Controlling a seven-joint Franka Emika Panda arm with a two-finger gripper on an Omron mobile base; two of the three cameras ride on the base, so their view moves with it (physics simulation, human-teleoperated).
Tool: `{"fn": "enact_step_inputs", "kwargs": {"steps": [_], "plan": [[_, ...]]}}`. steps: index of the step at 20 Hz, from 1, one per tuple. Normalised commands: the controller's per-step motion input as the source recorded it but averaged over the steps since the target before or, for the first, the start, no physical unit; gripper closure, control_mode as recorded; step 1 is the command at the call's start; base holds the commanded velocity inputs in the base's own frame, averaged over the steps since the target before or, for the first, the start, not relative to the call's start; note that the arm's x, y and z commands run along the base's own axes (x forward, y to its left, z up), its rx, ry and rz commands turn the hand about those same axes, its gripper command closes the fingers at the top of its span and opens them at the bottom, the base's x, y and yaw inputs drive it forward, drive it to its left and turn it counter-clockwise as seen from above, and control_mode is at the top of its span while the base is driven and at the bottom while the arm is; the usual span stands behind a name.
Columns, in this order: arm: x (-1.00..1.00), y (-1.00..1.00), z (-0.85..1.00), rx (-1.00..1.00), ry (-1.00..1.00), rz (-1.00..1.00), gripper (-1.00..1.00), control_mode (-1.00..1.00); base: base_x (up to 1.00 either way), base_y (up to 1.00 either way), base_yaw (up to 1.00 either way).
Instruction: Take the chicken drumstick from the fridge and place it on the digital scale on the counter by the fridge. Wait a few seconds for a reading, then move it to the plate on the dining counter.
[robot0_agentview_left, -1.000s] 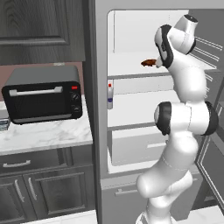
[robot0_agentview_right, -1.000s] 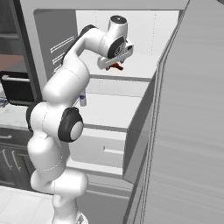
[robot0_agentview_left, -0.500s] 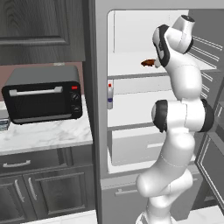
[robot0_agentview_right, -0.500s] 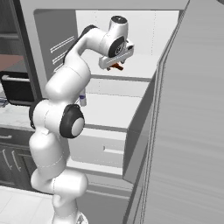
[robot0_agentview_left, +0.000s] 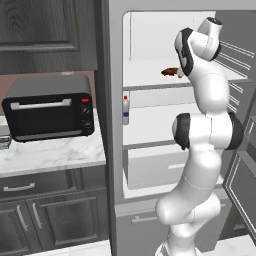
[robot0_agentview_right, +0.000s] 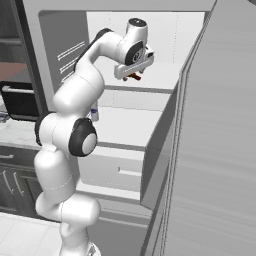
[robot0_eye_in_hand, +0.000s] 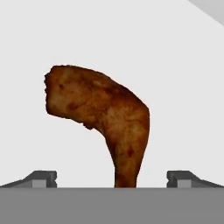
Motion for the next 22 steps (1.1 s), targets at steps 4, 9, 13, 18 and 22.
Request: {"fn": "enact_step_inputs", "kwargs": {"steps": [4,9,13,18,22], "plan": [[0.09,-0.14,0.0,0.0,0.0,0.0,-1.0,-1.0,0.0,0.0,0.0],[0.04,-0.16,0.0,0.0,0.0,0.0,-1.0,-1.0,0.0,0.0,0.0],[0.03,-0.04,0.0,0.0,0.0,0.0,-1.0,-1.0,0.0,0.0,0.0],[0.0,0.0,-0.04,0.0,0.02,0.0,-1.0,-1.0,0.0,0.0,0.0],[0.0,0.03,-0.26,0.0,0.02,0.02,-1.0,-1.0,0.0,0.0,0.0]]}}
